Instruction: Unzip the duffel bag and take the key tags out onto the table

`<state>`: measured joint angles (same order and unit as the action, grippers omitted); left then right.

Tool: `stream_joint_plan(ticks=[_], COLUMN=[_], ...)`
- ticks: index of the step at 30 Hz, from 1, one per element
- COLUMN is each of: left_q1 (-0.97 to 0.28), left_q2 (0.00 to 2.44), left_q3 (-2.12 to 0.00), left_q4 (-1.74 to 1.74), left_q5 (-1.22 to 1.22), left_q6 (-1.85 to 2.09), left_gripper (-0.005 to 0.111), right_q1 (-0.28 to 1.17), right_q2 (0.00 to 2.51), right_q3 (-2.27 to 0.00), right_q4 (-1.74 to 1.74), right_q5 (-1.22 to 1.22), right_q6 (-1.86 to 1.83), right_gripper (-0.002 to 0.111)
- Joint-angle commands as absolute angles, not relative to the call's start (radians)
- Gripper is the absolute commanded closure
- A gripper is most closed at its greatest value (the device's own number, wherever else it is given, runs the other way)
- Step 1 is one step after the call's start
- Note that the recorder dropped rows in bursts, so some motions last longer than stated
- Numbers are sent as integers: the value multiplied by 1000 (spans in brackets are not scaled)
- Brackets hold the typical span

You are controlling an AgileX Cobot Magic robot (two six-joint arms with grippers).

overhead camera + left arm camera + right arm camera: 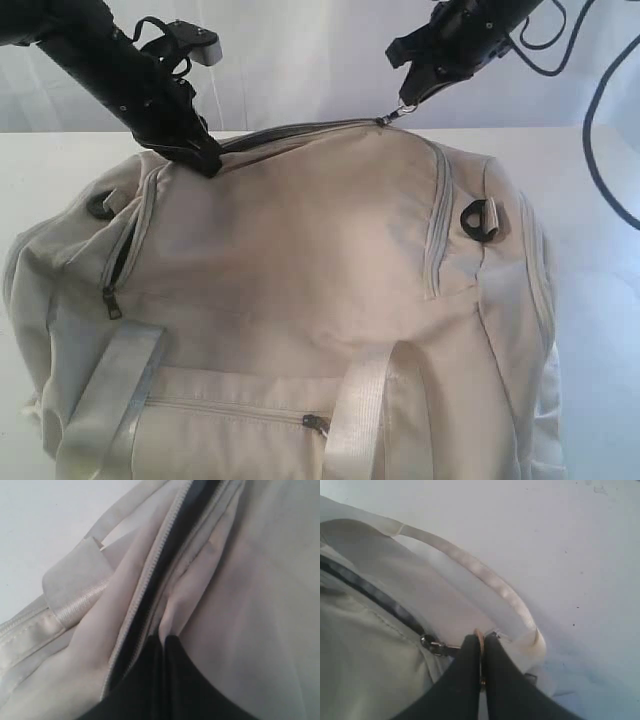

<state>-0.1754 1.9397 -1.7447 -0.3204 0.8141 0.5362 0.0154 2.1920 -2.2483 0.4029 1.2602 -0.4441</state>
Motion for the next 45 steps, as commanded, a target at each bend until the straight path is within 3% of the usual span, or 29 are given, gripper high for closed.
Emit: stream_joint_plan(ticks=[1,36,37,39,40,42,45], left_q1=[-171,-171,-171,-171,-173,-175,-209], left_q2=[1935,1935,1933,1915,1895,1861,1845], left_q3=[-1746,-1746,-1746,-1748,-1748,-1748,-1748], left_q4=[-275,-279,-286,-338,-392,-482,-686], left_q5=[863,874,874,876,873,859,856], left_q6=[532,547,575,638,666,676,756], left_gripper=[107,106,104,84,63,40,43], right_q1=[-26,-41,-41,-41,-41,-41,-41], right_q2=[2118,1692,1692,1695,1700,1718,1759], right_q3=[-2186,-1598,-1595,-1593,-1593,-1593,-1593], right_q4=[327,258,260,267,279,283,316], right_q5=[1221,1195,1176,1091,1026,965,970], right_q6=[-439,-441,-441,-441,-441,-439,-439], right_gripper=[108,108,108,108,108,108,108])
